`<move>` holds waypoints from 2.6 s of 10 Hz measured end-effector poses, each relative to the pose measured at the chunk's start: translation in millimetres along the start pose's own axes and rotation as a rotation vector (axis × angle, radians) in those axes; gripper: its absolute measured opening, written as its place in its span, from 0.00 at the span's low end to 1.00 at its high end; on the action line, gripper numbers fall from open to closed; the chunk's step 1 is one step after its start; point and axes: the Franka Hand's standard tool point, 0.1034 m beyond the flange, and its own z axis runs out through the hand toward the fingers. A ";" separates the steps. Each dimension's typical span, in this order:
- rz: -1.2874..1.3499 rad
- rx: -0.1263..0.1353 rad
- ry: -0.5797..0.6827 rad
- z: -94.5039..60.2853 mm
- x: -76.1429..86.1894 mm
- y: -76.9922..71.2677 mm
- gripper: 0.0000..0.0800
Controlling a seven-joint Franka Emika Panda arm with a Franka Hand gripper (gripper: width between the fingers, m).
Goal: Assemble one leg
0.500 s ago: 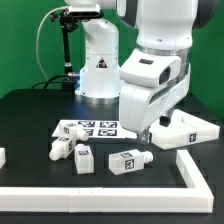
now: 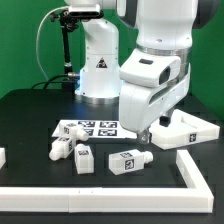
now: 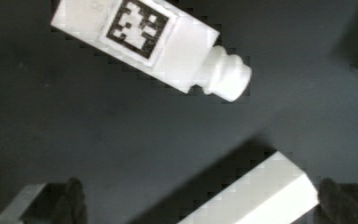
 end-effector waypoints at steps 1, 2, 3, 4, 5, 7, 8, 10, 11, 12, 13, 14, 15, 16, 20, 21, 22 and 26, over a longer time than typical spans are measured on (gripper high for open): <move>-0.006 0.001 0.000 0.6 -1.4 1.3 0.81; -0.103 0.003 0.003 4.4 -7.6 8.6 0.81; -0.199 -0.009 0.020 13.1 -15.1 15.7 0.81; -0.242 -0.033 0.044 22.9 -22.9 18.6 0.81; -0.270 -0.017 0.038 36.3 -31.0 18.6 0.81; -0.262 -0.024 0.054 56.3 -37.3 19.4 0.81; -0.261 -0.024 0.056 61.7 -40.9 17.5 0.81; -0.255 -0.013 0.053 70.2 -44.7 19.5 0.81; -0.249 -0.010 0.053 71.4 -47.4 20.9 0.81; -0.243 -0.010 0.053 71.5 -50.2 22.9 0.81; -0.244 -0.009 0.053 71.5 -49.7 22.5 0.81; -0.244 -0.009 0.053 71.6 -49.8 22.5 0.69; -0.244 -0.009 0.053 71.7 -49.8 22.5 0.69; -0.244 -0.009 0.053 71.7 -49.9 22.5 0.46; -0.409 -0.032 0.039 50.5 -73.8 28.1 0.34; -0.541 -0.041 0.030 39.8 -82.6 33.2 0.34; -0.656 -0.038 0.024 30.1 -92.3 40.5 0.34; -0.655 -0.024 0.021 32.2 -94.6 42.8 0.35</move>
Offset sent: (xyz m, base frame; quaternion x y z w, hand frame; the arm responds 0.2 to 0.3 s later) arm -0.0183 -0.0186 -0.0298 -0.0319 0.0987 -0.1561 0.9823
